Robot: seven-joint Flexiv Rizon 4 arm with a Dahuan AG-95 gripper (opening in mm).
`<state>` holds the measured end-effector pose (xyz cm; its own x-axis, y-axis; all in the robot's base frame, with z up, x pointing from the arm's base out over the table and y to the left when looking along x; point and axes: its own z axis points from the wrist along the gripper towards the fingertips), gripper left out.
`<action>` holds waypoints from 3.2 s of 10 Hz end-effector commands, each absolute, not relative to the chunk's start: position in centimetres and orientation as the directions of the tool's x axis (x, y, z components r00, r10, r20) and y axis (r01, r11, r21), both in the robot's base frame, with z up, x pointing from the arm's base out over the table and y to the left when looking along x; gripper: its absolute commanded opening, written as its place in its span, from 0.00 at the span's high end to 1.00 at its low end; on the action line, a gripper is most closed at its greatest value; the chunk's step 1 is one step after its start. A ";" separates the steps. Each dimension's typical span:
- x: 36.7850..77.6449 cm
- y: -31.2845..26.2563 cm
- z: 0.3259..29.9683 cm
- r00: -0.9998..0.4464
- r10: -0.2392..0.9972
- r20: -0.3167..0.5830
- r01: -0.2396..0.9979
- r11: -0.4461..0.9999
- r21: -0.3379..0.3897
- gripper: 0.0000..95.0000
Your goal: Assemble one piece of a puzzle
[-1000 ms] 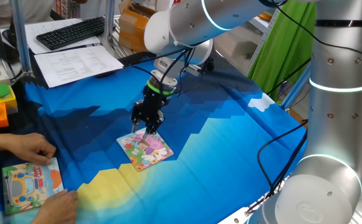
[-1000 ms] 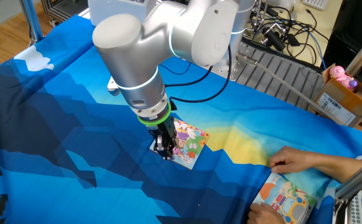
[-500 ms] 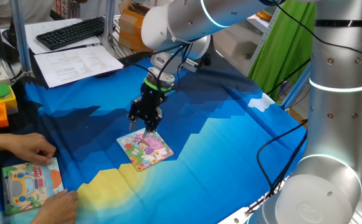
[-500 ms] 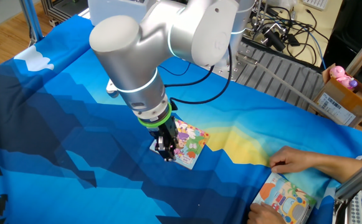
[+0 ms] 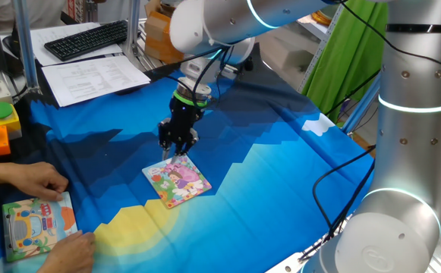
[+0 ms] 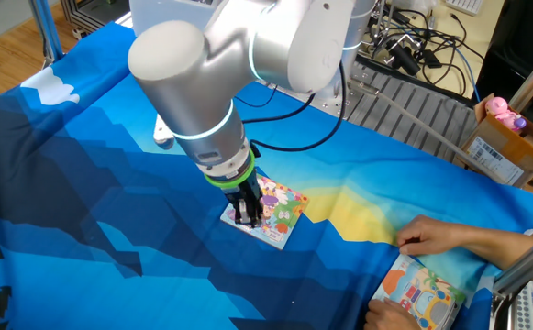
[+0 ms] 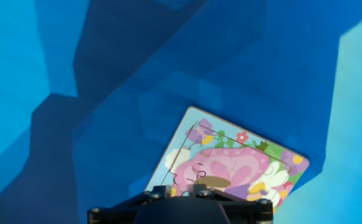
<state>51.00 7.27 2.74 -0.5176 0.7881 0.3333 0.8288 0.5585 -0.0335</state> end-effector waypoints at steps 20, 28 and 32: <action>49.5 2.8 2.2 -0.954 0.022 0.300 -0.011 0.994 -0.109 1.00; 50.0 3.1 1.7 -0.963 0.086 0.256 0.075 0.996 -0.052 1.00; 50.1 3.3 1.6 -0.966 0.090 0.244 0.076 0.995 -0.065 1.00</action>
